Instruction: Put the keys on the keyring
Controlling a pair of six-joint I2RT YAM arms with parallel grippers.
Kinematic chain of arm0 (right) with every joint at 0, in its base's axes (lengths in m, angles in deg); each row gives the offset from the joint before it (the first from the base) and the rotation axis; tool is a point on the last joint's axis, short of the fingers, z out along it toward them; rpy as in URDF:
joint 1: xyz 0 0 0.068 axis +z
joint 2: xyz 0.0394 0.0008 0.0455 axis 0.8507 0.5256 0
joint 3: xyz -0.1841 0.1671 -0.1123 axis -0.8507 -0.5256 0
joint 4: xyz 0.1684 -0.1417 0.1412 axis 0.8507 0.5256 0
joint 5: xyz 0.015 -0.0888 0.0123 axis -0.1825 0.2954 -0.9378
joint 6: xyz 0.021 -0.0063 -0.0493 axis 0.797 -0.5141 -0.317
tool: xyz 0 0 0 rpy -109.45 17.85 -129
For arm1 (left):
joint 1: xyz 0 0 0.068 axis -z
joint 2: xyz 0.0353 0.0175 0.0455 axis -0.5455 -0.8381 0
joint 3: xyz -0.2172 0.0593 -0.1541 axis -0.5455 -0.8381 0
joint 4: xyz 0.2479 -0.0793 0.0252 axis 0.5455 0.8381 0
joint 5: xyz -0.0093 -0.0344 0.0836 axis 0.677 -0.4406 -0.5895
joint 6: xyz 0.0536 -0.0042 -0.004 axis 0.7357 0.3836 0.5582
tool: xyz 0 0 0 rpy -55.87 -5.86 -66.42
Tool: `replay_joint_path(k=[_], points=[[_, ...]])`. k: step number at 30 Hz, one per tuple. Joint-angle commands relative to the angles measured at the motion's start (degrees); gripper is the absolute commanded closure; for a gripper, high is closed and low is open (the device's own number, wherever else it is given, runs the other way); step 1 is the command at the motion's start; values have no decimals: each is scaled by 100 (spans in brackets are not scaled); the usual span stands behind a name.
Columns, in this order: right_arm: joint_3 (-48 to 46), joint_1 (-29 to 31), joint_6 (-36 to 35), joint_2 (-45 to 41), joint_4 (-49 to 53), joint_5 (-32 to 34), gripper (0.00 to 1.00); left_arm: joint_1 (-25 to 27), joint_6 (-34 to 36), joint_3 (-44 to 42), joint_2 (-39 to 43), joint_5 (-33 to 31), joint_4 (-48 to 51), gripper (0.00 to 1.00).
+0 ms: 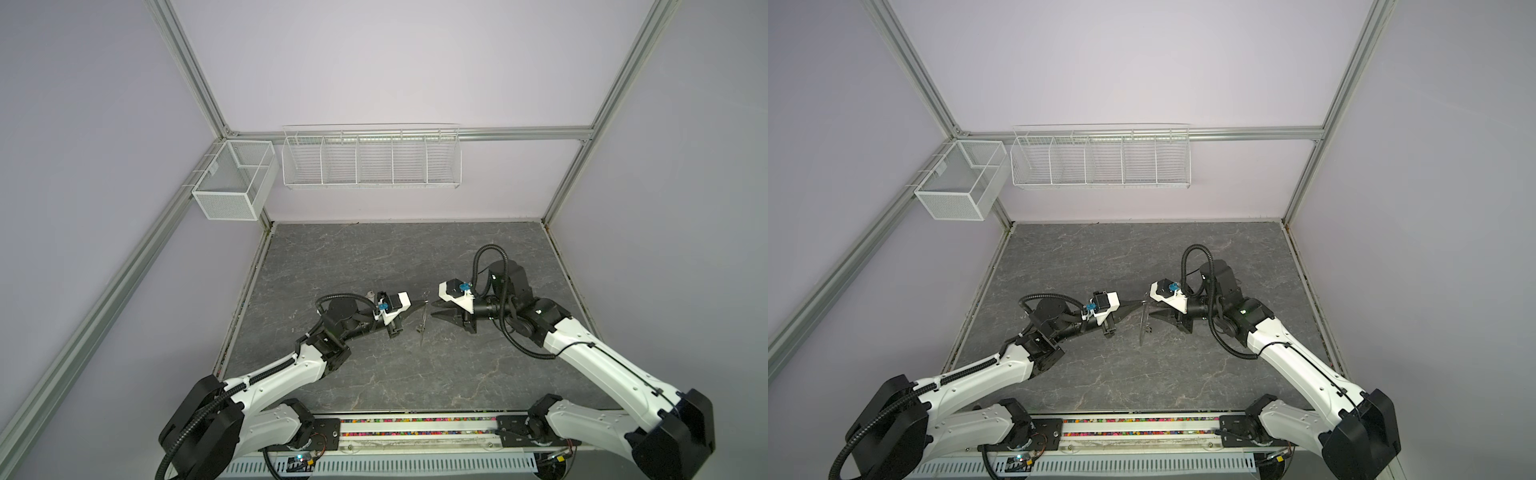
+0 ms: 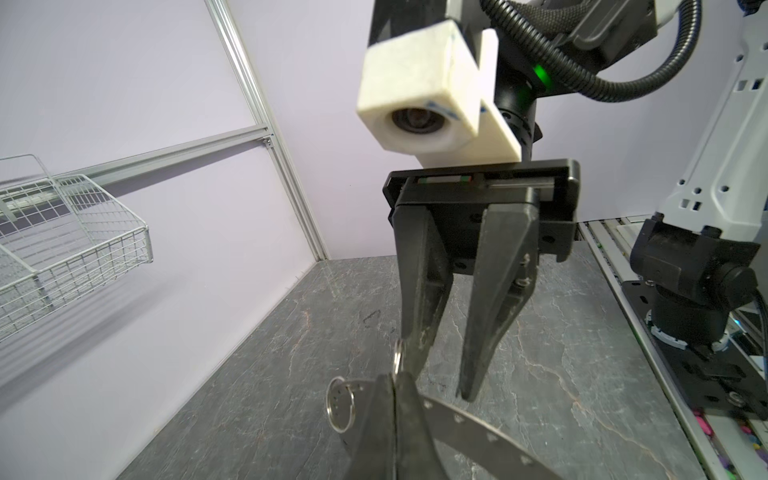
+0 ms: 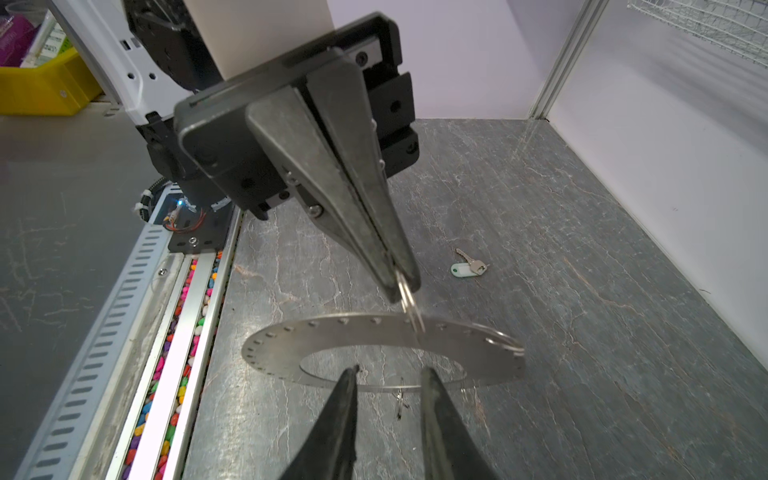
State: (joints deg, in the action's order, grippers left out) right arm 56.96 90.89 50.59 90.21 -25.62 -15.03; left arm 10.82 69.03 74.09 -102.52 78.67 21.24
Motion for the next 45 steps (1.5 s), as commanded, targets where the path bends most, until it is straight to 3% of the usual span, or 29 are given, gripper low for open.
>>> replay_joint_path(k=[1, 8, 17, 24, 26, 31, 35, 45], points=[[-46, -45, 401, 75, -450, -237, 71, -29, -205, 59, -42, 200, -372, 100], [-55, -64, 600, 157, -752, -342, 73, -35, -209, 98, -78, 299, -344, 100], [-63, -61, 496, 99, -575, -450, 90, -32, -131, 130, 5, 304, -143, 100], [-86, -72, 395, 0, -450, -424, 93, -29, 121, 130, 95, 240, 185, 100], [-81, -65, 328, -25, -353, -378, 93, -29, 309, 153, 153, 122, 406, 95], [36, -69, 77, -19, 121, -49, 93, -28, 1159, 371, 442, -218, 1617, 69], [123, -63, -109, 50, 423, 170, 93, -28, 1627, 498, 633, -489, 2266, 63], [669, 168, -429, 487, 1283, 805, 93, 222, 2418, 1163, 374, -803, 3563, 63]])
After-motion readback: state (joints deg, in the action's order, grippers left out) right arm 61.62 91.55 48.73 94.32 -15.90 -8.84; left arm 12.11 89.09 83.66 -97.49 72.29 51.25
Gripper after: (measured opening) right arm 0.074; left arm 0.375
